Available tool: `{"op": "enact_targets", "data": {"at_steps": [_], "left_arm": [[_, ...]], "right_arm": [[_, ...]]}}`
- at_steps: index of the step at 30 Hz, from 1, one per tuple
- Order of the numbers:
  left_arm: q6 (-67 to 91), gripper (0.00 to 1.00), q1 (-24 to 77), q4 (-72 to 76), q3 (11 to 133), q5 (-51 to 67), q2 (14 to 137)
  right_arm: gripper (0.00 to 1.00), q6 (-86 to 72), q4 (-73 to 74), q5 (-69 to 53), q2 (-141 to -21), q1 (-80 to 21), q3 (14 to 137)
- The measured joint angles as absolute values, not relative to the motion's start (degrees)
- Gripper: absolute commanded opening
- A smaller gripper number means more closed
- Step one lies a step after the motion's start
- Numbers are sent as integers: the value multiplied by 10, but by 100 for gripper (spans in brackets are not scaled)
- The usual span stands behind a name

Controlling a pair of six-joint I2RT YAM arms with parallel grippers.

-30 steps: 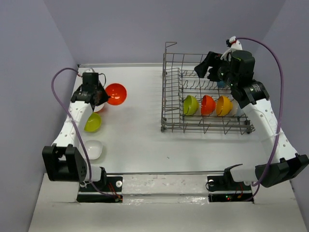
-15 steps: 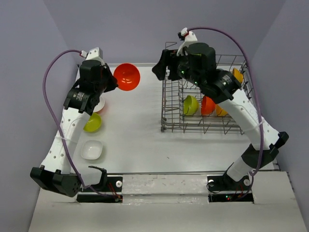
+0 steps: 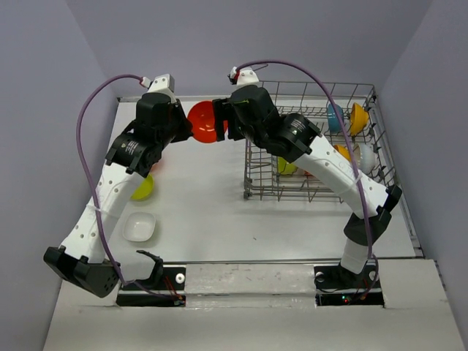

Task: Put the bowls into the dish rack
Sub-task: Pass from the left arm to the right

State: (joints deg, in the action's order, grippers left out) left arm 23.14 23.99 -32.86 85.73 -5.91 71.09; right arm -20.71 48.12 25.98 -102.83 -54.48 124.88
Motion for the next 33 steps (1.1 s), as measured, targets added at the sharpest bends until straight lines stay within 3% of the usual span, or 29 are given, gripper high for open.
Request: {"op": "enact_targets", "data": {"at_steps": [5,24,33], "left_arm": [[235,0,258,-329,860,-68,721],[243,0,274,-329,860,-78,732],[243,0,279,-329,860,-76,731]], "right_arm": [[68,-206,480,302,-1028,-543,1243],[61,-187,475,366,-1029,-545,1237],[52,-176,471,377,-1070,-548,1267]]}}
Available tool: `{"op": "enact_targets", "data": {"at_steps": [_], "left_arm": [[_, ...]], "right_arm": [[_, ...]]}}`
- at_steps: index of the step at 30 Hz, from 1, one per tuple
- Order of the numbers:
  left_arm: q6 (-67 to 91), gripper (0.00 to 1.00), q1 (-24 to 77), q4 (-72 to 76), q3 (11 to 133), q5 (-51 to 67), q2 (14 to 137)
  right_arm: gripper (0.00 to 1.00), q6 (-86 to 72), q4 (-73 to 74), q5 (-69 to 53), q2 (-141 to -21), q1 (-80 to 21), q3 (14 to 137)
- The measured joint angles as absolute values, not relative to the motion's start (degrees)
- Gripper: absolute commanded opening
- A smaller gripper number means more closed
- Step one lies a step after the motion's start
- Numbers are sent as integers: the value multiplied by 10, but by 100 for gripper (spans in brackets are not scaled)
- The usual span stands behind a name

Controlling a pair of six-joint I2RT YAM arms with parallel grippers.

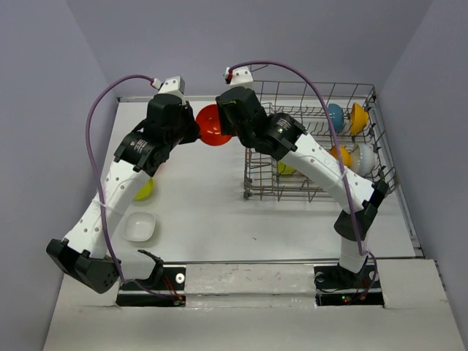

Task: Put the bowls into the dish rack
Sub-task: Pass from the left arm to the right, then insert the bowl into the dish rack.

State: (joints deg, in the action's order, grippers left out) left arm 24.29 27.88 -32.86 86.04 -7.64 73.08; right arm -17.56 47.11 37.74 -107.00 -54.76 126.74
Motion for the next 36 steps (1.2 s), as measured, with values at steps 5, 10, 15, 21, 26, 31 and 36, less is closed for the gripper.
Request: {"op": "enact_targets", "data": {"at_steps": [5,10,15,21,26,31,36], "left_arm": [[243,0,280,-329,860,-76,727],[243,0,281,-329,860,-76,720],[243,0,281,-327,860,-77,716],[240,40,280,-323,860,-77,714],[244,91,281,-313,860,-73,714],[241,99,282,-309,869,-71,714],[236,99,282,-293,889,-71,694]], "right_arm": [[43,-175,471,380,-1086,-551,1277],[24,-173,471,387,-1089,-553,1280],[6,-166,472,394,-1089,-553,1289],[1,-156,475,409,-1089,-560,1290],[1,-150,468,441,-1089,-560,1289],[1,-125,455,501,-1082,-560,1289],[1,-29,389,623,-1063,-542,1275]]}}
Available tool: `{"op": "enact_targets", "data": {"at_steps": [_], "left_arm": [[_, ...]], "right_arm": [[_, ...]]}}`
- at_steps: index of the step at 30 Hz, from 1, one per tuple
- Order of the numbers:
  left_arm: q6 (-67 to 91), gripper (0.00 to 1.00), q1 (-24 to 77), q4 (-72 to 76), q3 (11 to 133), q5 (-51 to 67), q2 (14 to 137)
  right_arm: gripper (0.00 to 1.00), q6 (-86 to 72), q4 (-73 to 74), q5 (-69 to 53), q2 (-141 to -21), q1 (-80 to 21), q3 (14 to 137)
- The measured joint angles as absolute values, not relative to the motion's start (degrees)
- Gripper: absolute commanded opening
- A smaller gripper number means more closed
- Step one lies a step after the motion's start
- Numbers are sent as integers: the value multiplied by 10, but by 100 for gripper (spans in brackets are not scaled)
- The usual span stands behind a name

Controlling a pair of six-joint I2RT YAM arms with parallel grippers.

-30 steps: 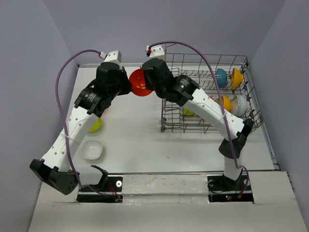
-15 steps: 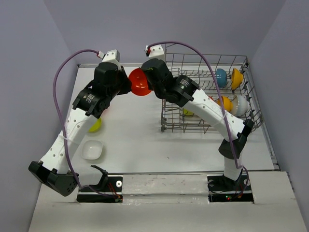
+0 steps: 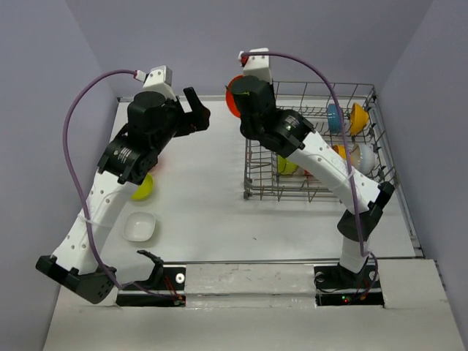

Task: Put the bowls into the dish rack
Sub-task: Insert the bowl into the dish rack.

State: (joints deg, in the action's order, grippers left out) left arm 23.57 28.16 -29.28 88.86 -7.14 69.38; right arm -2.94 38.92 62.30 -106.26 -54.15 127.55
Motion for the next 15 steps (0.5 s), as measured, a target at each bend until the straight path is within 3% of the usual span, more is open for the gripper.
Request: {"op": "enact_targets", "data": {"at_steps": [10,15], "left_arm": [[213,99,281,-261,868,-99,541],[206,99,281,-246,817,-109,495]], "right_arm": [[1,116,278,733,-1099,-247,1297],[1,375,-56,792,-1152,-236,1215]]}}
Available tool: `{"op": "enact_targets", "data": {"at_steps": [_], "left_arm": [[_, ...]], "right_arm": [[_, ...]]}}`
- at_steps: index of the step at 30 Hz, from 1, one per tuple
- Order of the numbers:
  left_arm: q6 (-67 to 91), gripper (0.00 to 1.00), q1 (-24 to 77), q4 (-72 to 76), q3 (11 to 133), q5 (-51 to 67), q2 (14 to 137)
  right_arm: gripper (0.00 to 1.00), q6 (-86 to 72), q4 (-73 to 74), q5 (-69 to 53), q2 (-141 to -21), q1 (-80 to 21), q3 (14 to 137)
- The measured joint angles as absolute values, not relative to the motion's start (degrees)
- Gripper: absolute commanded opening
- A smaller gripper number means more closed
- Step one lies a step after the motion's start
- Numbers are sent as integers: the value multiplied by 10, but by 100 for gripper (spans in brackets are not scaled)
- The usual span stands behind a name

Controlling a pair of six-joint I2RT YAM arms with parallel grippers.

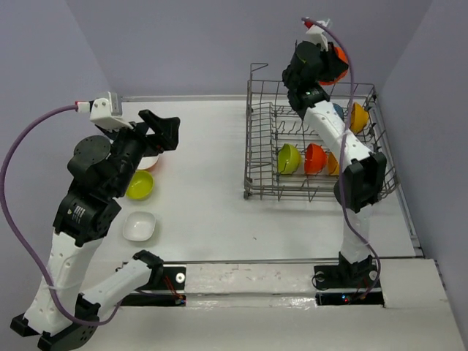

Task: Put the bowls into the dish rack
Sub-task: Insert the bowl into the dish rack.

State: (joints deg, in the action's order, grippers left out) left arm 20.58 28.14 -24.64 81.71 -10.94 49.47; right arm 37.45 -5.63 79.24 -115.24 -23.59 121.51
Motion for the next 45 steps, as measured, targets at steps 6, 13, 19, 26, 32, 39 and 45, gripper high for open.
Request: {"op": "enact_targets", "data": {"at_steps": [6,13,19,26,32,39,45], "left_arm": [[196,99,281,-247,757,-122,493],[188,99,281,-245,719,-125,493],[185,99,281,-229,706,-125,487],[185,99,281,-222,697,-125,486],[185,99,281,-217,693,-122,486],[185,99,281,-216,689,-121,486],[185,99,281,-216,689,-119,486]], "right_arm": [[1,670,-364,812,-1297,-239,1225],[1,740,-416,827,-1347,-217,1225],[1,754,-446,830,-1347,-202,1217],[1,739,-440,829,-1347,-200,1158],[1,720,-422,827,-1347,-200,1129],[1,692,-402,822,-1347,-200,1116],[1,681,-389,819,-1348,-207,1115]]}}
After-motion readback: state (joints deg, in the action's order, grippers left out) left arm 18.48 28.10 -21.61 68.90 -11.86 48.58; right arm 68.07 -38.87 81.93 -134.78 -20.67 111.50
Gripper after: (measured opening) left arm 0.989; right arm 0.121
